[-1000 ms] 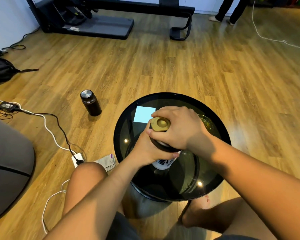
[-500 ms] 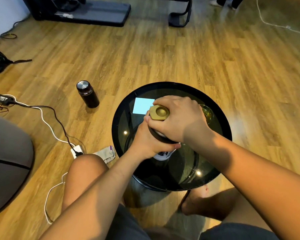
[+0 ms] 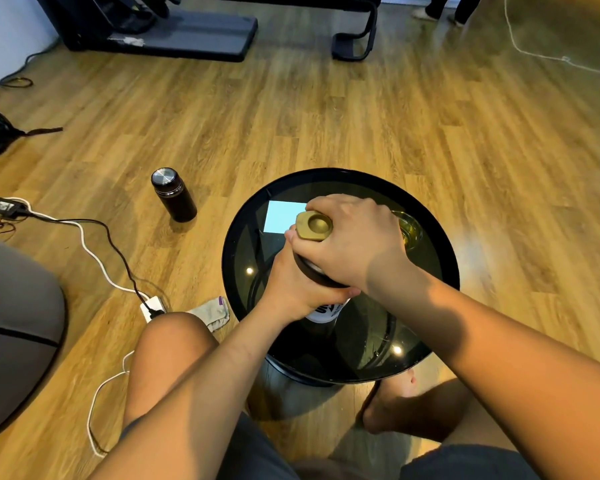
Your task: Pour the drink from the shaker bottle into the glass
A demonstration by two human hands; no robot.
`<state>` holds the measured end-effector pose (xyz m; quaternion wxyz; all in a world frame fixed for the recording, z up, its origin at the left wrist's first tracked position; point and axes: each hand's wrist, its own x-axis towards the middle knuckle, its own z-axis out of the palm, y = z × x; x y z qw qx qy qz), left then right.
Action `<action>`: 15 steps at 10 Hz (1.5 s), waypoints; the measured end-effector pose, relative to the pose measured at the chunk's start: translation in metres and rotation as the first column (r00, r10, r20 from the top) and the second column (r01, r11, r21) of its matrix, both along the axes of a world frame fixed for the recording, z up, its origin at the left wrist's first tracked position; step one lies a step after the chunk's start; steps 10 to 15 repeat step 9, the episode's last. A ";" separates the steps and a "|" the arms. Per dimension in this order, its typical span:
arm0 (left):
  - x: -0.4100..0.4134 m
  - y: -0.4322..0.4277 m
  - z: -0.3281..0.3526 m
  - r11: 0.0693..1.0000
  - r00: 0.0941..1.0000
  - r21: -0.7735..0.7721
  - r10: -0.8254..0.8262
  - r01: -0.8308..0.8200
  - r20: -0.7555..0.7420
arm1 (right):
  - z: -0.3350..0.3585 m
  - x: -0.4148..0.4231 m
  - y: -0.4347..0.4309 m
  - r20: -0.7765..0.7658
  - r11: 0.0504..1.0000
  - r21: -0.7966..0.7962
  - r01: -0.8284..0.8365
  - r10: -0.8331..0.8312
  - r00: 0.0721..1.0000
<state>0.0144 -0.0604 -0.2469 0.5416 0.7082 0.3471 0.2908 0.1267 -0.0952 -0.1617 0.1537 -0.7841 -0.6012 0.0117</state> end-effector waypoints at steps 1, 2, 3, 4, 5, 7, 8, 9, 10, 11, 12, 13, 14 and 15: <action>0.000 0.000 -0.001 1.000 1.000 0.004 -0.002 0.002 0.007 | 0.000 0.001 -0.001 -0.004 1.000 0.005 -0.012 0.012 1.000; 0.001 0.000 -0.005 1.000 0.999 -0.004 -0.005 0.005 0.040 | 0.001 0.002 -0.002 0.003 0.999 0.008 -0.031 0.031 1.000; 0.002 0.000 -0.008 1.000 0.998 -0.003 -0.010 0.010 0.058 | 0.000 0.003 -0.001 0.007 0.999 0.003 -0.041 0.041 0.999; 0.001 0.000 -0.007 0.999 0.999 -0.003 -0.035 0.035 0.042 | -0.001 0.005 -0.003 -0.003 0.997 -0.022 -0.076 0.076 0.997; -0.004 0.002 -0.003 0.995 0.996 -0.028 -0.092 0.092 0.005 | 0.002 0.008 -0.004 -0.011 0.993 -0.057 -0.106 0.106 0.994; -0.033 0.024 0.025 0.934 0.913 -0.165 -0.346 0.316 -0.214 | 0.022 0.013 -0.008 -0.051 0.920 -0.328 -0.216 0.211 0.976; -0.063 0.055 0.086 0.936 0.933 -0.245 -0.304 0.254 -0.193 | 0.059 0.029 -0.007 -0.379 0.932 -0.247 -0.267 0.160 0.912; -0.073 0.074 0.126 0.969 0.984 -0.196 -0.164 0.147 -0.075 | 0.097 0.043 -0.002 -0.652 0.982 -0.032 -0.184 0.120 0.749; -0.073 0.074 0.126 0.969 0.984 -0.196 -0.164 0.147 -0.075 | 0.097 0.043 -0.002 -0.652 0.982 -0.032 -0.184 0.120 0.749; -0.073 0.074 0.126 0.969 0.984 -0.196 -0.164 0.147 -0.075 | 0.097 0.043 -0.002 -0.652 0.982 -0.032 -0.184 0.120 0.749; -0.073 0.074 0.126 0.969 0.984 -0.196 -0.164 0.147 -0.075 | 0.097 0.043 -0.002 -0.652 0.982 -0.032 -0.184 0.120 0.749; -0.073 0.074 0.126 0.969 0.984 -0.196 -0.164 0.147 -0.075 | 0.097 0.043 -0.002 -0.652 0.982 -0.032 -0.184 0.120 0.749; -0.073 0.074 0.126 0.969 0.984 -0.196 -0.164 0.147 -0.075 | 0.097 0.043 -0.002 -0.652 0.982 -0.032 -0.184 0.120 0.749; -0.073 0.074 0.126 0.969 0.984 -0.196 -0.164 0.147 -0.075 | 0.097 0.043 -0.002 -0.652 0.982 -0.032 -0.184 0.120 0.749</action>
